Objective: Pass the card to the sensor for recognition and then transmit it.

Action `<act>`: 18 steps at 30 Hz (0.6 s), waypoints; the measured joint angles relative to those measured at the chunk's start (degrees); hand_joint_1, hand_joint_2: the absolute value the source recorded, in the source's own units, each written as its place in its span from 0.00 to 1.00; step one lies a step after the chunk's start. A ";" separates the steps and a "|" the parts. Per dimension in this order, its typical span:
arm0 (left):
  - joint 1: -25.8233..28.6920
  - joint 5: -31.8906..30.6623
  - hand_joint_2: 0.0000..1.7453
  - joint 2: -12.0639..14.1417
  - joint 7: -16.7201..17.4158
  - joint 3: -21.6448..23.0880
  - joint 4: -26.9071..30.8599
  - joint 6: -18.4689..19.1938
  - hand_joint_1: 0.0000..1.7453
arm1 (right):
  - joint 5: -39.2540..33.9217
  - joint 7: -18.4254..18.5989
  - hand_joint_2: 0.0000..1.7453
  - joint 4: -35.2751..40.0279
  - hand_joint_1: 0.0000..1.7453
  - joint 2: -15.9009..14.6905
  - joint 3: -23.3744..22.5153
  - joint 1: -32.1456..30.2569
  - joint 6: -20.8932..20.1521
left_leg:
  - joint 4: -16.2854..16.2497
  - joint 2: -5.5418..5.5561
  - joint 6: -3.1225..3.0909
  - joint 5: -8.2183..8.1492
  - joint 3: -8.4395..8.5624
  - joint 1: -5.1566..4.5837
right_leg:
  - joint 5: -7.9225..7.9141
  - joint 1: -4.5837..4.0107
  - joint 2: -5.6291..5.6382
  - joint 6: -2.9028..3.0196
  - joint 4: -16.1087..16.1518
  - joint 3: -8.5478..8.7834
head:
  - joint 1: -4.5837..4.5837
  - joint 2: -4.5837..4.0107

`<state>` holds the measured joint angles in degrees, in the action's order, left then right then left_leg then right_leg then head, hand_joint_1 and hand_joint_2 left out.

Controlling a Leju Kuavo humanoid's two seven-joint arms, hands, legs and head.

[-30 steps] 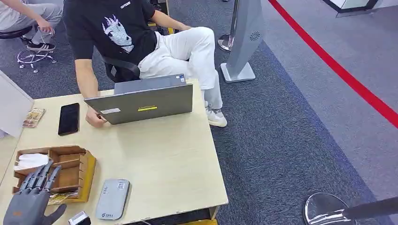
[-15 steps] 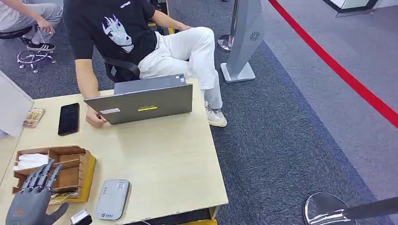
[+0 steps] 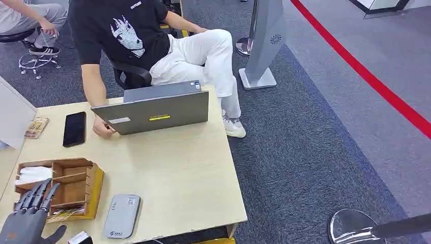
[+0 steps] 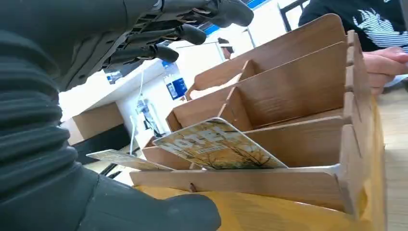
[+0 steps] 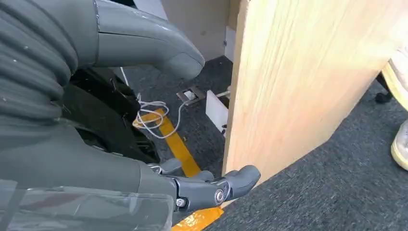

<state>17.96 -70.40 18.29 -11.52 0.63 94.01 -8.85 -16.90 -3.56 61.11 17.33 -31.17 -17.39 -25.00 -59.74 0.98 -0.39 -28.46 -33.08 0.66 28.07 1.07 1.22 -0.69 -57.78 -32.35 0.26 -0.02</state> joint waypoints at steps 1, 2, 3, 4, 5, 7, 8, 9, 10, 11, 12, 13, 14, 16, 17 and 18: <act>0.13 -0.04 1.00 0.00 0.00 -0.11 0.11 0.06 0.00 | -0.06 0.00 1.00 0.00 0.00 0.00 0.00 0.00 0.04 | 0.00 0.00 0.00 0.00 0.00 0.00 | 0.00 0.00 0.00 0.00 0.00 0.00 | -0.02 0.00; 0.26 -0.07 1.00 0.00 0.00 -0.18 0.29 0.26 0.00 | -0.09 0.02 1.00 0.00 0.00 0.00 0.00 0.00 0.07 | 0.00 0.00 0.00 0.00 0.00 0.00 | 0.00 0.00 0.00 0.00 0.00 0.00 | 0.00 0.00; 0.41 -0.13 1.00 0.00 0.00 -0.20 0.53 0.48 0.00 | -0.13 0.09 1.00 0.00 0.00 0.00 0.00 0.00 0.07 | 0.00 0.00 0.00 0.00 0.00 0.00 | 0.00 0.00 0.00 0.00 0.00 0.00 | 0.00 0.00; 0.52 -0.20 1.00 0.00 0.02 -0.22 0.77 0.66 0.00 | -0.17 0.13 1.00 0.00 0.00 0.00 0.00 0.00 0.07 | 0.00 0.00 0.00 0.00 0.00 0.00 | 0.00 0.00 0.00 0.00 0.00 0.00 | 0.00 0.00; 0.61 -0.26 1.00 0.00 0.04 -0.24 1.03 0.85 0.89 | -0.17 0.13 1.00 0.00 0.00 0.00 -0.02 0.00 0.07 | 0.00 0.00 0.00 0.00 0.00 0.00 | 0.00 0.00 0.00 0.00 0.00 0.00 | 0.00 0.00; 0.68 -0.33 1.00 0.00 0.17 -0.26 1.27 1.14 1.00 | -0.17 0.20 1.00 0.00 0.00 0.00 -0.04 0.01 0.04 | 0.00 0.00 0.00 0.00 0.00 0.00 | 0.00 0.00 0.00 0.00 0.00 0.00 | 0.00 0.00; 0.68 -0.31 1.00 0.00 0.32 -0.26 1.40 1.29 1.00 | -0.17 0.30 1.00 0.00 0.00 0.00 -0.06 0.01 0.04 | 0.00 0.00 0.00 0.00 0.00 0.00 | 0.00 0.00 0.00 0.00 0.00 0.00 | 0.00 0.00; 0.69 -0.33 1.00 0.00 0.50 -0.26 1.47 1.49 1.00 | -0.17 0.33 1.00 0.00 0.00 0.00 -0.09 0.01 0.04 | 0.00 0.00 0.00 0.00 0.00 0.00 | 0.00 0.00 0.00 0.00 0.00 0.01 | 0.00 0.00; 0.69 -0.33 1.00 0.00 0.55 -0.26 1.49 1.55 1.00 | -0.17 0.33 1.00 0.00 0.00 0.00 -0.11 0.01 0.04 | 0.00 0.00 0.00 0.00 0.00 0.00 | 0.00 0.00 0.00 0.00 0.00 0.01 | 0.00 0.00; 0.71 -0.31 1.00 0.00 0.55 -0.26 1.49 1.57 1.00 | -0.13 0.33 1.00 0.00 0.00 0.00 -0.15 0.01 0.04 | 0.00 0.00 0.00 0.00 0.00 0.00 | 0.00 0.00 0.00 0.00 0.00 0.00 | 0.00 0.00; 0.77 -0.31 1.00 0.00 0.54 -0.26 1.49 1.62 1.00 | -0.04 0.33 1.00 0.00 0.00 0.00 -0.20 0.02 0.07 | 0.00 0.00 0.00 0.00 0.00 0.00 | 0.00 0.00 0.00 0.00 0.00 0.00 | 0.00 0.00; 0.83 -0.33 1.00 0.00 0.55 -0.26 1.49 1.62 1.00 | 0.04 0.33 1.00 0.00 0.00 0.00 -0.22 0.01 0.07 | 0.00 0.00 0.00 0.00 0.00 0.00 | 0.00 0.00 0.00 0.00 0.00 0.00 | 0.00 0.00; 0.92 -0.31 1.00 0.00 0.57 -0.26 1.49 1.62 1.00 | 0.04 0.31 1.00 0.00 0.00 0.00 -0.26 0.01 0.15 | 0.00 0.00 0.00 0.00 0.00 0.00 | 0.00 0.00 0.00 0.00 0.00 0.00 | 0.00 0.00; 1.11 -0.28 1.00 0.00 0.68 -0.26 1.49 1.62 1.00 | -0.11 0.31 1.00 0.02 0.00 0.00 -0.28 0.00 0.24 | 0.00 0.00 0.00 0.00 0.00 0.00 | 0.00 0.00 0.00 0.00 0.00 0.00 | 0.00 0.00; 1.22 -0.22 1.00 0.00 0.72 -0.26 1.49 1.62 1.00 | -0.18 0.31 1.00 0.02 0.00 0.00 -0.28 0.00 0.26 | 0.00 0.00 0.00 0.00 0.00 0.00 | 0.00 0.00 0.00 0.00 0.00 0.00 | 0.00 0.00; 1.27 -0.20 1.00 0.00 0.74 -0.26 1.49 1.68 1.00 | -0.22 0.33 1.00 0.02 0.00 0.00 -0.28 0.00 0.37 | 0.00 0.00 0.00 0.00 0.00 0.00 | 0.00 0.00 0.00 0.00 0.00 0.00 | 0.00 0.00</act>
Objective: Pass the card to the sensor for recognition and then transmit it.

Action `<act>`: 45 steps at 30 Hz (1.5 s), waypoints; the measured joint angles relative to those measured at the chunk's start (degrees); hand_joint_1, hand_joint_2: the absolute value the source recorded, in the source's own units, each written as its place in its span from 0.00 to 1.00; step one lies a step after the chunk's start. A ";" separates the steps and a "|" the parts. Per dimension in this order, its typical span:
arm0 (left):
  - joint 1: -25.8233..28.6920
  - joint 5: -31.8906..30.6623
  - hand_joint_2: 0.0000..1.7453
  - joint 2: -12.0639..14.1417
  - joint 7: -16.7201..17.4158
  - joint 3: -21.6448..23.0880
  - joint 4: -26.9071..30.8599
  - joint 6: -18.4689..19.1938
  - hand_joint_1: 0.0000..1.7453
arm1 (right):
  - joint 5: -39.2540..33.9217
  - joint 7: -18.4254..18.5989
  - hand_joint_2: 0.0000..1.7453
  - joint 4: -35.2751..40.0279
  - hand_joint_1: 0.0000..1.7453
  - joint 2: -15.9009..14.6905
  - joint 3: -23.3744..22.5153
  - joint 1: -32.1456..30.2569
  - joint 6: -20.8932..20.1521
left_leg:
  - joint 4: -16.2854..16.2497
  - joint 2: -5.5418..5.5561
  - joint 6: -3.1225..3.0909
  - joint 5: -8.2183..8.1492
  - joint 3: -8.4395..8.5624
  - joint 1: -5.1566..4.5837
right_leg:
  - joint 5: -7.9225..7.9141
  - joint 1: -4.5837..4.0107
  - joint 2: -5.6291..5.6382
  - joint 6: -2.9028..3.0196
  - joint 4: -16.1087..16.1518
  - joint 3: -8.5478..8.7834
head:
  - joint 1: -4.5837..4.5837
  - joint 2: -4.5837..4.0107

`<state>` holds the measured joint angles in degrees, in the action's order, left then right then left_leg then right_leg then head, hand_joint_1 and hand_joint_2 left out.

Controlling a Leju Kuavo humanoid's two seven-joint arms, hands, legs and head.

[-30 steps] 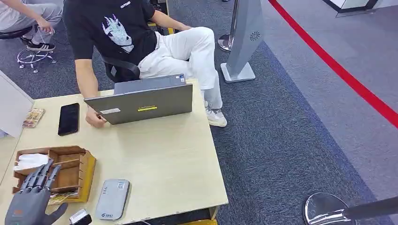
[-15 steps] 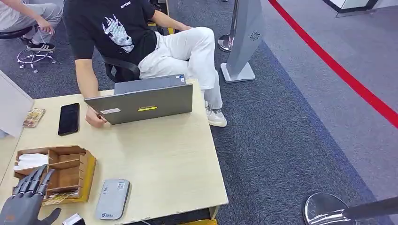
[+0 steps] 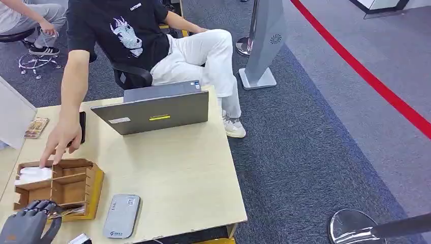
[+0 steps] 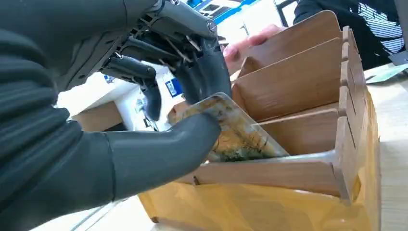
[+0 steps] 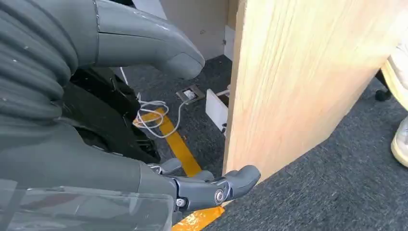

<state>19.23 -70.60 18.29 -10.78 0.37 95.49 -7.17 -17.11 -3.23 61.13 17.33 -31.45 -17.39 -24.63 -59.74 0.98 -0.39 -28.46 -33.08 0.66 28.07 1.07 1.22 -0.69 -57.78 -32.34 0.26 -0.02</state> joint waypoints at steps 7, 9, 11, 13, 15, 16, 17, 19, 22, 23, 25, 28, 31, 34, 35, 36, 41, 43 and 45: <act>0.42 0.18 1.00 0.00 0.31 -0.04 0.00 0.50 1.00 | -0.09 0.09 1.00 0.28 0.00 0.00 0.00 -0.01 0.02 | 0.00 -0.01 0.00 0.00 0.01 -0.01 | 0.00 0.00 -0.01 0.00 0.00 0.01 | 0.00 0.00; 0.38 0.26 1.00 0.00 0.31 -0.04 0.00 0.46 1.00 | -0.26 0.09 1.00 0.28 0.00 0.00 0.00 -0.02 0.02 | 0.00 -0.01 0.00 0.00 0.02 0.00 | 0.00 0.00 0.00 0.00 0.00 0.00 | 0.00 0.00; 0.24 0.61 1.00 -0.02 0.31 -0.04 0.09 0.26 1.00 | -0.83 0.09 1.00 0.28 0.00 0.00 0.00 -0.01 0.02 | 0.00 -0.02 0.00 0.00 0.02 0.00 | 0.00 0.00 0.00 0.00 0.00 0.00 | 0.00 0.00; 0.17 0.77 1.00 -0.09 0.28 -0.07 0.20 0.15 1.00 | -0.98 0.09 1.00 0.28 0.00 0.00 0.00 -0.02 0.05 | 0.00 -0.01 0.00 0.00 0.02 0.00 | 0.00 0.00 0.00 0.00 0.00 0.00 | 0.00 0.00; 0.17 0.77 1.00 -0.09 0.28 -0.07 0.20 0.15 1.00 | -0.98 0.09 1.00 0.28 0.00 0.00 0.00 -0.02 0.05 | 0.00 -0.01 0.00 0.00 0.02 0.00 | 0.00 0.00 0.00 0.00 0.00 0.00 | 0.00 0.00; 0.17 0.77 1.00 -0.09 0.28 -0.07 0.20 0.15 1.00 | -0.98 0.09 1.00 0.28 0.00 0.00 0.00 -0.02 0.05 | 0.00 -0.01 0.00 0.00 0.02 0.00 | 0.00 0.00 0.00 0.00 0.00 0.00 | 0.00 0.00; 0.17 0.77 1.00 -0.09 0.28 -0.07 0.20 0.15 1.00 | -0.98 0.09 1.00 0.28 0.00 0.00 0.00 -0.02 0.05 | 0.00 -0.01 0.00 0.00 0.02 0.00 | 0.00 0.00 0.00 0.00 0.00 0.00 | 0.00 0.00; 0.15 0.87 1.00 -0.11 0.22 -0.07 0.32 0.11 1.00 | -1.00 0.09 1.00 0.30 0.00 0.00 0.00 -0.02 0.07 | 0.00 -0.02 0.00 0.00 0.02 0.00 | 0.00 0.00 0.00 0.00 0.00 0.00 | 0.00 0.00; -0.99 1.86 1.00 -0.61 -0.64 -0.53 2.91 -0.35 1.00 | -1.82 0.09 1.00 0.33 0.00 0.00 0.13 -0.13 0.79 | -0.01 0.00 0.00 0.00 0.02 0.00 | -0.01 0.00 -0.01 0.00 0.00 -0.01 | 0.00 0.00; -3.11 2.73 1.00 -1.03 -0.92 -0.98 6.30 -0.98 1.00 | -2.10 0.15 1.00 0.66 0.00 0.00 0.55 -0.46 1.20 | -0.02 0.03 0.00 0.01 0.02 0.00 | -0.01 0.00 -0.05 -0.01 0.00 0.00 | -0.02 0.00; -9.52 4.70 1.00 -1.57 -0.92 -1.11 12.48 -0.44 1.00 | -2.01 0.48 1.00 0.94 0.00 0.00 1.62 -0.73 1.62 | -0.01 0.02 0.02 0.05 0.04 0.00 | -0.07 0.00 -0.06 0.04 0.00 0.02 | 0.00 0.00; -13.37 4.37 1.00 -1.55 -0.46 -1.11 13.86 1.00 1.00 | -1.12 0.48 1.00 0.87 0.00 0.00 1.86 -0.67 1.31 | -0.02 0.02 0.02 0.07 0.05 0.00 | -0.09 0.00 -0.06 0.03 0.00 0.02 | 0.00 0.00; -17.85 4.11 1.00 -0.89 1.18 -1.11 13.68 2.95 1.00 | 0.70 0.50 1.00 0.61 0.00 0.00 1.84 -0.42 0.48 | -0.02 0.02 0.01 0.10 0.04 0.01 | -0.10 -0.02 -0.05 0.04 -0.01 0.02 | 0.02 0.00; -21.99 3.15 1.00 -0.09 2.86 -1.11 12.55 4.67 1.00 | 2.64 0.50 1.00 -0.02 0.00 0.00 1.77 0.04 -0.39 | -0.02 0.01 0.03 0.11 0.05 0.02 | -0.11 -0.02 -0.04 0.04 -0.01 0.01 | 0.00 0.00; -23.28 2.75 1.00 0.31 3.32 -1.11 11.82 5.03 1.00 | 3.28 0.50 1.00 -0.26 0.00 0.00 1.75 0.09 -0.72 | -0.02 0.01 0.03 0.11 0.05 0.02 | -0.11 -0.02 -0.04 0.04 -0.02 0.01 | 0.00 0.00; -24.56 2.49 1.00 0.56 3.63 -1.11 10.98 5.33 1.00 | 3.82 0.48 1.00 -0.54 0.00 0.00 1.66 0.17 -1.02 | -0.02 0.02 0.03 0.11 0.04 0.02 | -0.11 -0.02 -0.05 0.04 -0.02 0.02 | 0.00 0.00; -28.78 2.58 1.00 1.16 4.17 -1.36 8.02 5.53 1.00 | 5.05 0.02 1.00 -2.06 0.00 0.00 0.92 0.33 -1.77 | -0.02 0.00 0.03 0.11 0.03 0.01 | -0.11 -0.01 -0.02 0.04 -0.02 0.02 | 0.00 0.00; -29.04 2.84 1.00 0.92 4.17 -1.53 7.56 5.49 0.88 | 5.07 0.00 1.00 -2.38 0.00 0.00 0.83 0.33 -1.75 | -0.02 -0.02 0.03 0.11 0.02 0.00 | -0.11 -0.01 0.00 0.04 -0.02 0.00 | 0.00 0.00; -29.08 3.87 1.00 0.57 4.17 -1.64 7.30 5.49 0.00 | 4.59 0.00 1.00 -2.58 0.00 0.00 0.81 0.33 -1.73 | -0.02 -0.02 0.03 0.10 0.02 0.00 | -0.11 0.00 0.00 0.04 -0.01 0.00 | 0.00 0.00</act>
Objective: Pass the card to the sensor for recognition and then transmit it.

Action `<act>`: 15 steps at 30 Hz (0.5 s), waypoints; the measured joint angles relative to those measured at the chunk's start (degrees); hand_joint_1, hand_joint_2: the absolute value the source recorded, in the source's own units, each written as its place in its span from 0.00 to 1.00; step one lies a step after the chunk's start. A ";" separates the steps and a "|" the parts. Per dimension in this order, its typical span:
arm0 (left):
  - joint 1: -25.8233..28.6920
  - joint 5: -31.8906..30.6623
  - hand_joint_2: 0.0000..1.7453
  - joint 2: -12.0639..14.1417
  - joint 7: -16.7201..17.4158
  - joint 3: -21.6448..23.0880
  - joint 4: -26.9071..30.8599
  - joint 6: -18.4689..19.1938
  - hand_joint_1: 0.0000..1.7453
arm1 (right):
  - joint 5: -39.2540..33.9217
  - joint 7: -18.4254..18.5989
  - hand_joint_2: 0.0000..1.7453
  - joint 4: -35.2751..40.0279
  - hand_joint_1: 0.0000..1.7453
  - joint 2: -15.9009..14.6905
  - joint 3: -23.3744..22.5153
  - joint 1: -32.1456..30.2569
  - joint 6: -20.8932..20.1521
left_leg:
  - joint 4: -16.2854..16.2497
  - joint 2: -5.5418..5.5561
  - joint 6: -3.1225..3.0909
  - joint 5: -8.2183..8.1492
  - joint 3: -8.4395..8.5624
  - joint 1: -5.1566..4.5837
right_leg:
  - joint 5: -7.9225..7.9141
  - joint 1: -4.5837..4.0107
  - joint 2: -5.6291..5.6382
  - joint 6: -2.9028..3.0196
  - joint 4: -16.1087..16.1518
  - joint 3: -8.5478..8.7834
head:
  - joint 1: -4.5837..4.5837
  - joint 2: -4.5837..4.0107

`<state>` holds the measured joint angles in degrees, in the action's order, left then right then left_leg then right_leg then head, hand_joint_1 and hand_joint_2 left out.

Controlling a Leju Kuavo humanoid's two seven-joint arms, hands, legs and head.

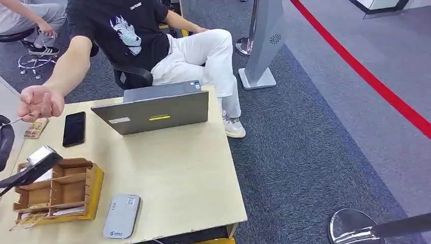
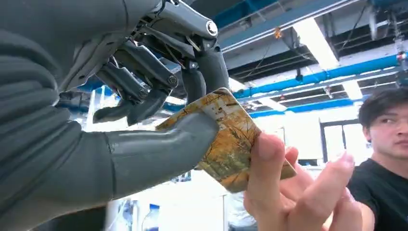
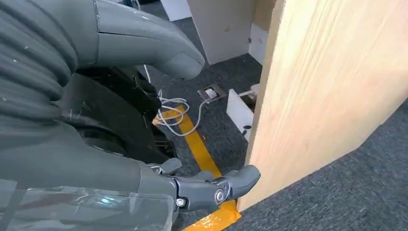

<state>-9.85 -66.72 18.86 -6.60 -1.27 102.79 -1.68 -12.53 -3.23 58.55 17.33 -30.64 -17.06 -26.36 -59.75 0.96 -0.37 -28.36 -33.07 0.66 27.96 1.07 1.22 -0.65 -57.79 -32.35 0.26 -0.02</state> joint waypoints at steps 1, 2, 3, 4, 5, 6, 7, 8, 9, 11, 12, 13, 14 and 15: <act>0.00 1.05 1.00 -0.39 0.09 -0.31 0.00 0.04 0.00 | -0.50 0.02 1.00 0.00 0.00 0.00 0.00 -0.01 0.09 | 0.00 0.00 0.00 0.00 0.00 -0.01 | 0.00 0.01 0.00 0.00 0.00 0.00 | 0.00 0.00; 0.00 2.12 1.00 -0.83 0.13 -0.66 0.00 0.22 0.00 | -0.92 0.15 1.00 0.00 0.00 0.00 0.00 -0.03 0.35 | 0.00 0.01 0.00 0.00 -0.01 0.00 | 0.00 0.00 0.00 0.00 0.00 0.00 | 0.00 0.00; 0.10 3.40 1.00 -1.35 0.09 -1.02 0.04 0.44 0.00 | -1.59 0.33 1.00 0.00 0.00 0.00 0.00 -0.05 0.65 | 0.00 0.01 0.00 0.00 -0.01 -0.01 | 0.00 0.01 0.00 0.00 0.01 0.01 | -0.02 0.00; 0.51 4.68 1.00 -1.79 -0.15 -1.31 0.35 0.46 0.00 | -2.21 0.57 1.00 0.02 0.00 0.00 0.02 -0.08 1.05 | 0.00 0.01 -0.01 -0.01 -0.02 -0.02 | 0.00 0.01 -0.01 0.00 0.01 0.01 | 0.00 0.00; 1.18 5.99 1.00 -2.58 -0.53 -1.79 1.12 0.26 0.00 | -3.02 0.74 1.00 0.13 0.00 0.00 0.02 -0.14 1.51 | 0.00 0.00 -0.01 -0.01 -0.02 -0.01 | 0.00 0.01 0.01 0.00 0.00 0.00 | 0.00 0.00; 2.08 6.93 1.00 -3.30 -1.16 -2.25 2.10 -0.15 0.00 | -3.89 0.96 1.00 0.35 0.00 0.00 0.09 -0.31 2.06 | 0.00 -0.01 -0.02 -0.02 -0.02 -0.01 | 0.01 0.01 0.03 0.00 0.01 0.00 | 0.00 0.00; 3.08 7.73 1.00 -4.17 -1.85 -2.79 3.51 -0.70 0.00 | -4.84 1.20 1.00 0.76 0.00 0.00 0.33 -0.61 2.60 | 0.00 -0.03 -0.02 -0.03 -0.02 -0.01 | 0.01 0.01 0.04 -0.01 0.01 -0.01 | 0.00 0.00; 4.11 8.51 1.00 -4.99 -2.53 -3.34 4.87 -1.48 0.00 | -5.72 1.42 1.00 1.14 0.00 0.00 0.72 -0.95 3.17 | 0.00 -0.03 -0.03 -0.03 -0.03 -0.01 | 0.01 0.01 0.04 -0.01 0.02 -0.01 | -0.02 0.00; 5.18 9.42 1.00 -5.75 -3.28 -3.96 6.19 -2.23 0.00 | -6.49 1.51 1.00 1.53 0.00 0.00 1.12 -1.33 3.65 | 0.00 -0.02 -0.03 -0.04 -0.03 -0.01 | 0.02 0.01 0.03 -0.01 0.02 -0.01 | 0.02 0.00; 7.35 12.33 1.00 -8.13 -5.21 -5.47 9.32 -4.00 0.00 | -8.11 1.79 1.00 2.49 0.00 0.00 2.08 -2.04 4.81 | 0.00 -0.02 -0.03 -0.07 -0.03 -0.02 | 0.03 0.01 0.03 -0.02 0.02 -0.01 | 0.00 0.00; 8.49 14.08 1.00 -9.27 -6.12 -6.36 10.98 -4.64 0.00 | -8.81 1.90 1.00 3.06 0.00 0.00 2.58 -2.44 5.38 | 0.00 -0.03 -0.01 -0.09 -0.04 -0.01 | 0.03 0.01 0.03 -0.02 0.03 -0.01 | 0.00 0.00; 9.65 16.05 1.00 -10.47 -6.93 -7.22 12.51 -4.77 0.00 | -9.60 1.90 1.00 3.59 0.00 0.00 3.06 -2.85 6.01 | 0.00 -0.03 -0.02 -0.10 -0.03 -0.01 | 0.04 0.01 0.03 -0.02 0.03 -0.01 | -0.02 0.00; 11.04 19.12 1.00 -12.00 -7.93 -8.38 14.44 -4.55 0.00 | -10.70 1.92 1.00 4.28 0.00 0.00 3.69 -3.34 6.90 | 0.00 -0.03 -0.03 -0.11 -0.03 -0.02 | 0.05 0.02 0.03 -0.02 0.03 -0.01 | 0.02 0.00; 12.54 23.06 1.00 -13.78 -8.98 -9.74 16.43 -3.68 0.00 | -11.90 1.95 1.00 5.09 0.00 0.00 4.39 -3.95 7.93 | 0.01 -0.03 -0.03 -0.11 -0.04 -0.02 | 0.06 0.02 0.03 -0.03 0.03 -0.01 | 0.00 0.00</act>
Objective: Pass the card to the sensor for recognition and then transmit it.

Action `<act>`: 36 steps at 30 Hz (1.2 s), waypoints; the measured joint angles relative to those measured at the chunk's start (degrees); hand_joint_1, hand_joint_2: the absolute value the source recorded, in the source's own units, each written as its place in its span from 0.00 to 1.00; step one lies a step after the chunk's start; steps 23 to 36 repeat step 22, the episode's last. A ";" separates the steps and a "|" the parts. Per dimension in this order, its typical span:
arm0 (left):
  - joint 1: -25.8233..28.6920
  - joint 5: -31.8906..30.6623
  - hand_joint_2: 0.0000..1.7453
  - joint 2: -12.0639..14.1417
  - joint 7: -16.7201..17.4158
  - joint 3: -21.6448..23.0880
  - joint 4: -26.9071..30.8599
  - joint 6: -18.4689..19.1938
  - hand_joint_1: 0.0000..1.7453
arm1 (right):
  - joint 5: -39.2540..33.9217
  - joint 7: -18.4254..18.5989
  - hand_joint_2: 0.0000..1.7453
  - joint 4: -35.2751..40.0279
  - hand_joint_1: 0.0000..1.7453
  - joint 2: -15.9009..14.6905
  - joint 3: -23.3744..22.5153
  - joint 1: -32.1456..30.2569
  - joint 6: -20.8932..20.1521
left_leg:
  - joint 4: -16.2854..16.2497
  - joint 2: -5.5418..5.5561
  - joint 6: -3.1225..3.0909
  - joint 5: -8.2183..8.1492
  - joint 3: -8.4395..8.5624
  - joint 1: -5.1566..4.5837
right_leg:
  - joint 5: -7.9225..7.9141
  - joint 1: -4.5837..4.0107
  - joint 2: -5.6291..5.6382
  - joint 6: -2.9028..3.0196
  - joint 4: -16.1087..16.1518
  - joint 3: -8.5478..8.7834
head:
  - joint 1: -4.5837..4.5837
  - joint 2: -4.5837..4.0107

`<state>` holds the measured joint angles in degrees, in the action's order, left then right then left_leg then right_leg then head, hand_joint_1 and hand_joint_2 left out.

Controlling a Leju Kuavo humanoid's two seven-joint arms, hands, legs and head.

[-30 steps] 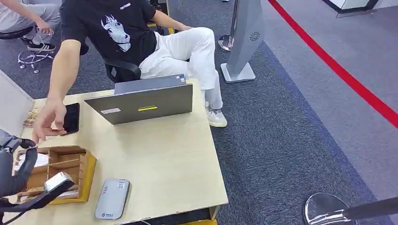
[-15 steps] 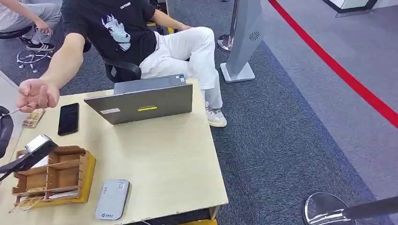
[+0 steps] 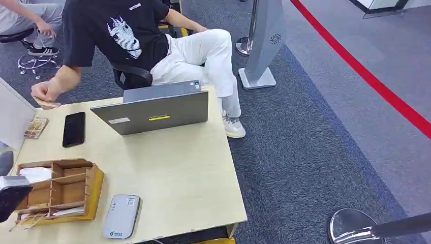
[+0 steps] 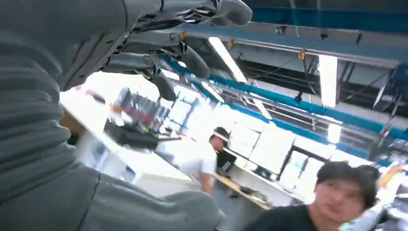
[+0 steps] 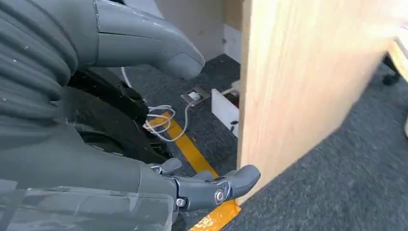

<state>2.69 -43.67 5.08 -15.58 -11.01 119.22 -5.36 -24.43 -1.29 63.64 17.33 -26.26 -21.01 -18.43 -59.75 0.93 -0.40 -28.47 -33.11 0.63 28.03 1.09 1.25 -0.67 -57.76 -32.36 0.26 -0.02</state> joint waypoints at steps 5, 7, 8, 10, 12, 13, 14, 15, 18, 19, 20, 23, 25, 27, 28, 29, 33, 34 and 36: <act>6.28 20.96 1.00 -9.49 -2.25 -8.95 5.82 9.41 0.00 | -3.76 0.09 1.00 3.93 0.00 0.00 2.60 -2.23 3.35 | 0.01 0.00 -0.03 -0.03 -0.01 0.00 | 0.03 0.00 0.00 -0.02 0.01 0.01 | 0.00 0.00; 7.53 28.58 1.00 -13.70 -2.47 -15.17 6.04 16.02 0.00 | -5.10 0.07 1.00 5.36 0.00 0.00 3.50 -2.98 4.29 | 0.01 0.00 -0.03 -0.03 -0.01 0.00 | 0.04 0.00 0.00 -0.03 0.01 0.01 | 0.00 0.00; 7.84 31.57 1.00 -15.58 -1.66 -18.58 5.91 19.41 0.00 | -5.53 0.04 1.00 5.95 0.00 0.00 3.87 -3.27 4.53 | 0.01 0.00 -0.03 -0.03 -0.01 0.02 | 0.04 -0.02 0.00 -0.03 0.01 0.01 | -0.02 0.00; 7.94 35.90 1.00 -17.96 0.11 -24.02 4.70 23.58 0.00 | -6.15 0.00 1.00 6.63 0.00 0.00 4.29 -3.56 4.79 | 0.02 0.00 -0.03 -0.03 0.01 0.00 | 0.04 0.00 0.00 -0.03 0.01 0.01 | 0.00 0.00; 8.25 38.58 1.00 -19.99 0.52 -29.55 2.54 25.98 0.00 | -6.17 -0.02 1.00 7.22 0.00 0.00 4.71 -3.74 4.86 | 0.02 -0.06 0.03 -0.07 0.05 0.04 | 0.04 -0.03 0.03 -0.03 0.01 -0.01 | -0.02 0.00; 8.37 38.99 1.00 -20.84 0.56 -31.60 1.80 26.50 0.00 | -6.17 -0.02 1.00 7.50 0.00 0.00 4.84 -3.87 4.90 | 0.02 -0.05 0.03 -0.06 0.05 0.03 | 0.04 -0.03 0.04 -0.03 0.01 0.00 | 0.00 0.00; 8.36 39.80 1.00 -21.43 1.77 -33.54 0.84 26.74 0.00 | -6.17 -0.07 1.00 7.72 0.00 0.00 4.97 -3.94 4.90 | 0.02 0.00 0.02 -0.06 0.04 0.02 | 0.04 -0.02 0.01 -0.03 0.01 0.03 | -0.02 0.00; 8.35 41.77 1.00 -22.06 4.46 -35.41 -0.79 27.43 0.00 | -6.17 -0.07 1.00 7.87 0.00 0.00 5.12 -3.92 4.84 | 0.03 0.02 0.02 -0.06 0.04 0.01 | 0.05 0.00 0.00 -0.03 0.01 0.07 | 0.00 0.00; 8.05 45.74 1.00 -23.27 11.87 -42.13 -8.55 30.98 1.00 | -5.32 0.11 1.00 7.92 1.00 0.00 4.97 -3.39 3.61 | 0.04 -0.09 0.03 -0.07 0.08 0.01 | 0.05 -0.01 0.09 -0.03 0.01 0.06 | 0.02 0.00; 7.64 44.94 1.00 -23.70 12.30 -44.30 -12.27 31.70 1.00 | -4.49 0.24 1.00 7.83 1.00 0.00 4.71 -3.14 2.98 | 0.04 -0.13 0.03 -0.07 0.09 0.01 | 0.05 0.00 0.11 -0.03 0.01 0.05 | -0.02 0.00; 7.01 44.10 1.00 -23.95 12.37 -46.60 -15.05 31.88 1.00 | -3.89 0.22 1.00 7.70 1.00 0.00 4.46 -2.88 2.56 | 0.04 -0.13 0.03 -0.07 0.09 0.01 | 0.05 0.00 0.11 -0.03 0.01 0.05 | 0.04 0.00; 5.80 39.55 1.00 -24.62 11.78 -51.42 -22.99 30.87 1.00 | -2.58 -0.13 1.00 7.28 1.00 0.00 3.68 -2.17 1.75 | 0.04 -0.08 0.03 -0.07 0.10 0.01 | 0.05 0.00 0.08 -0.03 0.02 0.06 | -0.09 0.00; 5.80 39.55 1.00 -24.62 11.78 -51.42 -22.99 30.87 1.00 | -2.58 -0.13 1.00 7.28 1.00 0.00 3.68 -2.17 1.75 | 0.04 -0.08 0.03 -0.07 0.10 0.01 | 0.05 0.00 0.08 -0.03 0.02 0.06 | -0.09 0.00; 5.80 39.55 1.00 -24.62 11.78 -51.42 -22.99 30.87 1.00 | -2.58 -0.13 1.00 7.28 1.00 0.00 3.68 -2.17 1.75 | 0.04 -0.08 0.03 -0.07 0.10 0.01 | 0.05 0.00 0.08 -0.03 0.02 0.06 | -0.09 0.00; 5.80 39.55 1.00 -24.62 11.78 -51.42 -22.99 30.87 1.00 | -2.58 -0.13 1.00 7.28 1.00 0.00 3.68 -2.17 1.75 | 0.04 -0.08 0.03 -0.07 0.10 0.01 | 0.05 0.00 0.08 -0.03 0.02 0.06 | -0.09 0.00; 5.80 39.55 1.00 -24.62 11.78 -51.42 -22.99 30.87 1.00 | -2.58 -0.13 1.00 7.28 1.00 0.00 3.68 -2.17 1.75 | 0.04 -0.08 0.03 -0.07 0.10 0.01 | 0.05 0.00 0.08 -0.03 0.02 0.06 | -0.09 0.00; 5.80 39.55 1.00 -24.62 11.78 -51.42 -22.99 30.87 1.00 | -2.58 -0.13 1.00 7.28 1.00 0.00 3.68 -2.17 1.75 | 0.04 -0.08 0.03 -0.07 0.10 0.01 | 0.05 0.00 0.08 -0.03 0.02 0.06 | -0.09 0.00; 5.80 39.55 1.00 -24.62 11.78 -51.42 -22.99 30.87 1.00 | -2.58 -0.13 1.00 7.28 1.00 0.00 3.68 -2.17 1.75 | 0.04 -0.08 0.03 -0.07 0.10 0.01 | 0.05 0.00 0.08 -0.03 0.02 0.06 | -0.09 0.00; 5.80 39.55 1.00 -24.62 11.78 -51.42 -22.99 30.87 1.00 | -2.58 -0.13 1.00 7.28 1.00 0.00 3.68 -2.17 1.75 | 0.04 -0.08 0.03 -0.07 0.10 0.01 | 0.05 0.00 0.08 -0.03 0.02 0.06 | -0.09 0.00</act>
